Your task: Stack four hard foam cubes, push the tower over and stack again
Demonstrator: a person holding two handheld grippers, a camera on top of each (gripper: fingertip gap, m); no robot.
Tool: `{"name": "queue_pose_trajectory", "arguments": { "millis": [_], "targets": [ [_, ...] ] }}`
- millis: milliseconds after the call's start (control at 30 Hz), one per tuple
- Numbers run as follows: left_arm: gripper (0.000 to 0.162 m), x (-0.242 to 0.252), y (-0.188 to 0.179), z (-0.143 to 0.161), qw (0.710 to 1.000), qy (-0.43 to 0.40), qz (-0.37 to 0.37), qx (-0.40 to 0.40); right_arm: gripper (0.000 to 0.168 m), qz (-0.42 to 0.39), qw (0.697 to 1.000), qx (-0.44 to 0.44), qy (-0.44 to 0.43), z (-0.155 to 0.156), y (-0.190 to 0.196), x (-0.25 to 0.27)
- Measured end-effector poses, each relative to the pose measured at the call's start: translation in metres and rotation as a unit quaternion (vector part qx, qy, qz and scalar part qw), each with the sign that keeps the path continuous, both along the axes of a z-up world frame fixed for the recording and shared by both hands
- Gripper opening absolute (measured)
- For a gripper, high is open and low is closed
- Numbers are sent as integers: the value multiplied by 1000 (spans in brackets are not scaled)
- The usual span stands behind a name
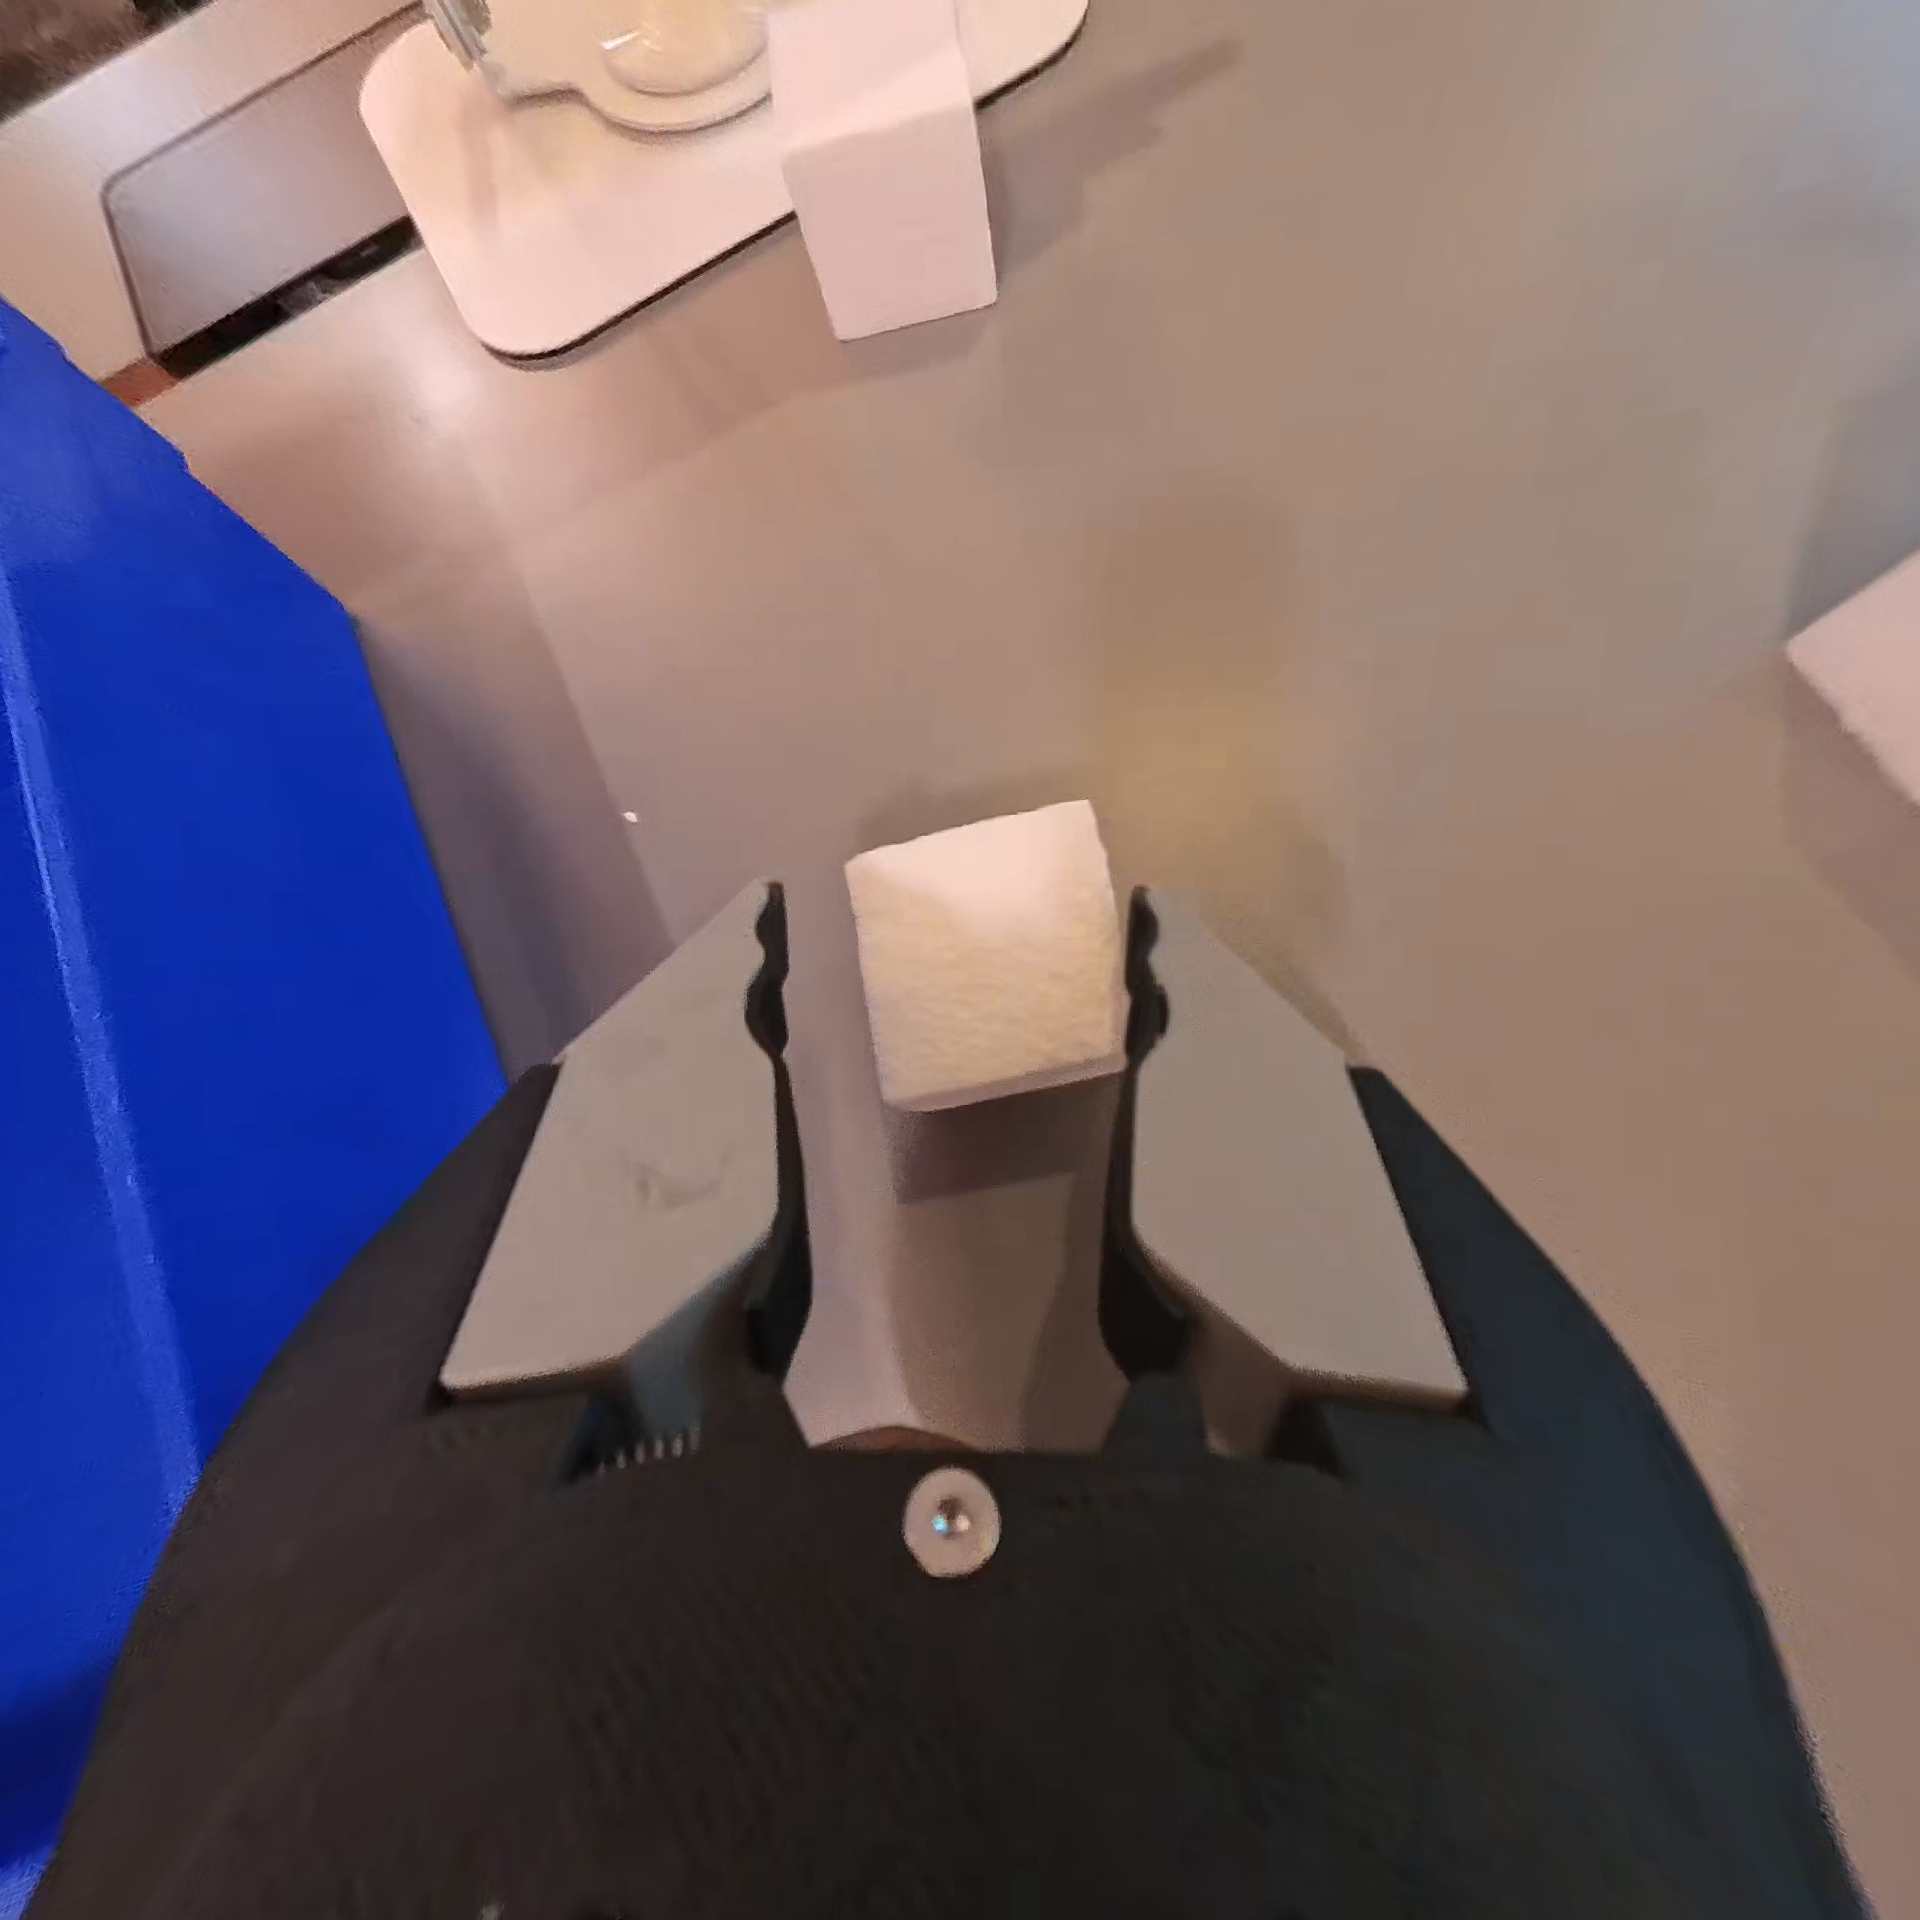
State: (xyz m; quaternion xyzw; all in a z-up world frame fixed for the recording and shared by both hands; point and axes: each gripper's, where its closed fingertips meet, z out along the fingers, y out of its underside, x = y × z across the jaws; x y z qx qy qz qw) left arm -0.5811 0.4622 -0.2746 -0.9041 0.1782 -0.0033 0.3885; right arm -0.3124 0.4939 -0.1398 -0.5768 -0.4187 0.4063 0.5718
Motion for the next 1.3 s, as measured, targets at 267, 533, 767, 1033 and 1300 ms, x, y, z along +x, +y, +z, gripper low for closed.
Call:
{"name": "queue_pose_trajectory", "arguments": {
  "millis": [267,533,767,1033,1300],
  "targets": [
    [68,8,-9,-38,996,8,-23,-89,49,7,1000,-2,-16,-8,-2,-6],
    [68,88,-36,63,951,-136,-258,105,59,179,983,-51,12,-2,-58,-29],
    [67,149,-85,89,885,-148,-417,146,68,265,962,5,-63,-19,-116,-61],
    [68,195,-118,93,844,-61,-498,189,61,263,960,77,-58,-6,-151,-90],
    [67,203,-115,92,844,-69,-496,191,52,251,960,100,-80,-12,-155,-95]
  ]
}}
